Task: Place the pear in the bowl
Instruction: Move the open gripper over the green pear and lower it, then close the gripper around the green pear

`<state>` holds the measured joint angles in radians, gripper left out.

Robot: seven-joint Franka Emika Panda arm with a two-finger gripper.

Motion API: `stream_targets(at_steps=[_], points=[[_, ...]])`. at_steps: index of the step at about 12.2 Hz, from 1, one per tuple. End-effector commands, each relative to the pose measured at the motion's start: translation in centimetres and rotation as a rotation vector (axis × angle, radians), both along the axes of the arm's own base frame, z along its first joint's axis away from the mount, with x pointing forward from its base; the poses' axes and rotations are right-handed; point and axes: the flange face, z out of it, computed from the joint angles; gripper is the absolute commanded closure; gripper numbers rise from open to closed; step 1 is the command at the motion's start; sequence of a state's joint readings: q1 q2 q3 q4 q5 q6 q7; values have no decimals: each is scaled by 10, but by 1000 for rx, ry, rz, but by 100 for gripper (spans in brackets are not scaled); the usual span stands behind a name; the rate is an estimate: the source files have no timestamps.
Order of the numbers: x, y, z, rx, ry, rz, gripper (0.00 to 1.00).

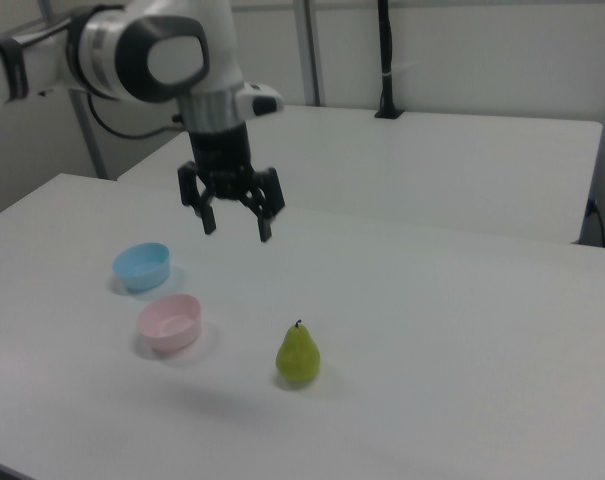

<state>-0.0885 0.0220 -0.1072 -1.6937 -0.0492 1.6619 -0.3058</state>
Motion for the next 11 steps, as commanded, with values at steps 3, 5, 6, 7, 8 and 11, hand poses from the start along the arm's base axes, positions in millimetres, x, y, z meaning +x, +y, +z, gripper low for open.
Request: stream_targets(at_steps=[3, 5, 6, 7, 8, 11], points=[[0, -23, -93, 6, 17, 50, 0], [14, -25, -130, 4, 39, 53, 0], [18, -26, -139, 2, 38, 54, 0], [22, -27, -153, 0, 43, 55, 0], [28, -26, -170, -1, 51, 59, 0], [33, -29, -192, -1, 60, 90, 0]])
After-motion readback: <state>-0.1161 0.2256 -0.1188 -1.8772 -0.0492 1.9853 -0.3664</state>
